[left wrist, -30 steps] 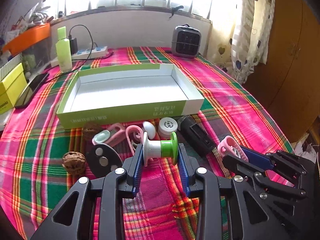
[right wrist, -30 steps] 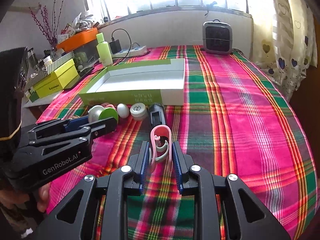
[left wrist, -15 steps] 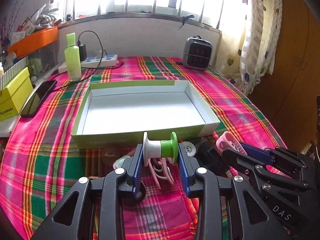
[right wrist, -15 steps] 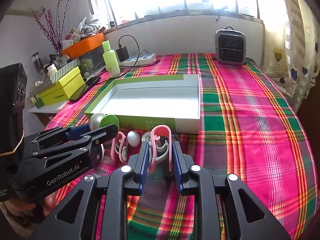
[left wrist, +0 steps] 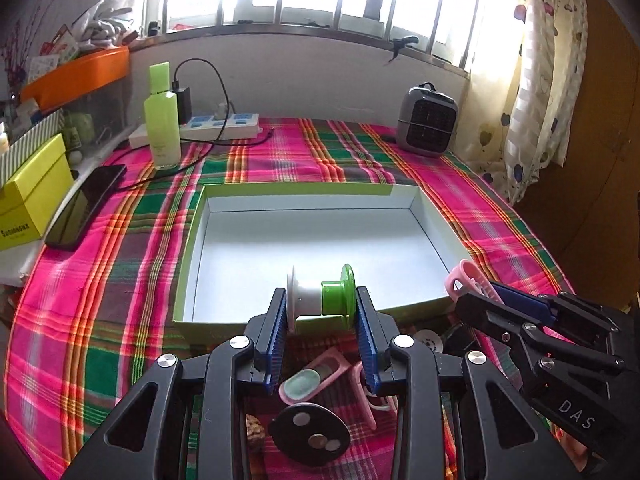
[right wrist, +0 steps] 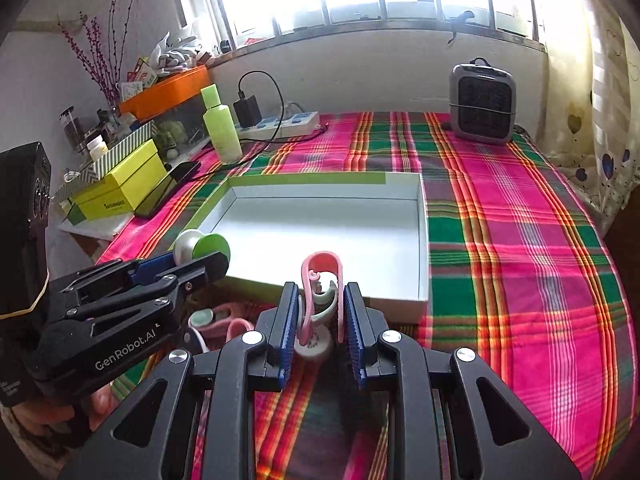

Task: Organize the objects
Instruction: 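Carry the spool and pink clip with both tools over the green-rimmed white box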

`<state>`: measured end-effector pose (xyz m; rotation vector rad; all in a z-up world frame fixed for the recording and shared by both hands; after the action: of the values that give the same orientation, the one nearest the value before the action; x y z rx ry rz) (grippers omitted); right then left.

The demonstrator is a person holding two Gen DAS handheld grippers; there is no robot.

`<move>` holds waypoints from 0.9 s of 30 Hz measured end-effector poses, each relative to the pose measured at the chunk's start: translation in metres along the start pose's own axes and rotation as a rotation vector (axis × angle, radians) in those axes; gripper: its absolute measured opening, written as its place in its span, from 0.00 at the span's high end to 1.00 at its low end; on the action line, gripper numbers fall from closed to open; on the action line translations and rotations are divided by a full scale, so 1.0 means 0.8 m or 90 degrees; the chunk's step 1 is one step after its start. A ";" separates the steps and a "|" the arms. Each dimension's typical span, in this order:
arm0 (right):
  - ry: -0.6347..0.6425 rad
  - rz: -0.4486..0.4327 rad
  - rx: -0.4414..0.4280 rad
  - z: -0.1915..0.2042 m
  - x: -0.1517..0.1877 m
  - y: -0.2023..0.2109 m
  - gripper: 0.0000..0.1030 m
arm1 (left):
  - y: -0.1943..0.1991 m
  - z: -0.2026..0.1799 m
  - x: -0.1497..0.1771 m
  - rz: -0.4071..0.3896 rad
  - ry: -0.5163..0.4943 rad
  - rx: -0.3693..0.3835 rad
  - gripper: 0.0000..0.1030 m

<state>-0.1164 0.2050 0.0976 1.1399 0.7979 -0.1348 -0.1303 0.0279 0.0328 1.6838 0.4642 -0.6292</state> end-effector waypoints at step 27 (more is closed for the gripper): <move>-0.010 0.076 0.017 -0.014 -0.086 -0.114 0.76 | -0.080 0.038 -0.068 0.048 0.001 -0.024 0.70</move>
<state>-0.2160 0.1542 0.0695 1.2079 0.7139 -0.0545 -0.2167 0.0127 0.0144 1.6585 0.4094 -0.5618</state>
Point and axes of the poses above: each gripper's, at about its wrist camera, not at the fingertips, and y roughly against the way its jaws point, z to its left, x to its underside, the point moved 3 cm from there along -y, roughly the way its jaws point, and after that the axes turned 7 degrees about z, right-handed, at the moved point
